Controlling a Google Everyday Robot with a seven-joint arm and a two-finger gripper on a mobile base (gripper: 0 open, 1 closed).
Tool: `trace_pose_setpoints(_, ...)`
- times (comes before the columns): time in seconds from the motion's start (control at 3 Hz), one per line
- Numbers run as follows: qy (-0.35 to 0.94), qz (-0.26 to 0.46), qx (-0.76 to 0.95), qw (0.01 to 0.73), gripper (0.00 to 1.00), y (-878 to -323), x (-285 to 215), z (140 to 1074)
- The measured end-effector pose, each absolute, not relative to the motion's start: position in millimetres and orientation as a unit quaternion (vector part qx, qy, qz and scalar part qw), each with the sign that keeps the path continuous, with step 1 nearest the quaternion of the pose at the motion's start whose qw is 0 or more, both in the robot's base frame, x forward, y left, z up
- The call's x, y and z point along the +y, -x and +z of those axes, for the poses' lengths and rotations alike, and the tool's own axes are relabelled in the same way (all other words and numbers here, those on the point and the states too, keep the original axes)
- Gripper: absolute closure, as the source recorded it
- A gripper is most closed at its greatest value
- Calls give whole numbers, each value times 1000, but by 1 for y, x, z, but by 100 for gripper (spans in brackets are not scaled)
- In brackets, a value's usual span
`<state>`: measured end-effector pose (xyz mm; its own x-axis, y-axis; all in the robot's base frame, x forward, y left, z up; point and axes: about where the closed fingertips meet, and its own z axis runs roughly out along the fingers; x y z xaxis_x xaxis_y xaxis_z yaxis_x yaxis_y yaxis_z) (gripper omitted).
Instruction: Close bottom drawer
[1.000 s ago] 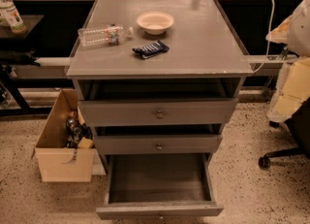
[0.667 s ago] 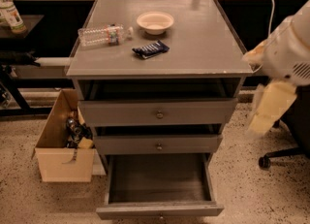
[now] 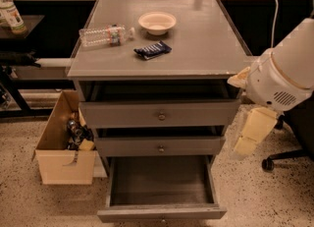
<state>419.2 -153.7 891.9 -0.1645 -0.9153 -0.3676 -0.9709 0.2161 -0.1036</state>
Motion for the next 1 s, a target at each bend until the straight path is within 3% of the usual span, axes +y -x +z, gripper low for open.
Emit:
trace_pose_setpoints(0.33, 634, 59, 749, 183, 0, -426, -154, 866)
trace_pose_setpoints(1.0, 685, 119, 694, 189, 0, -444, -119, 748)
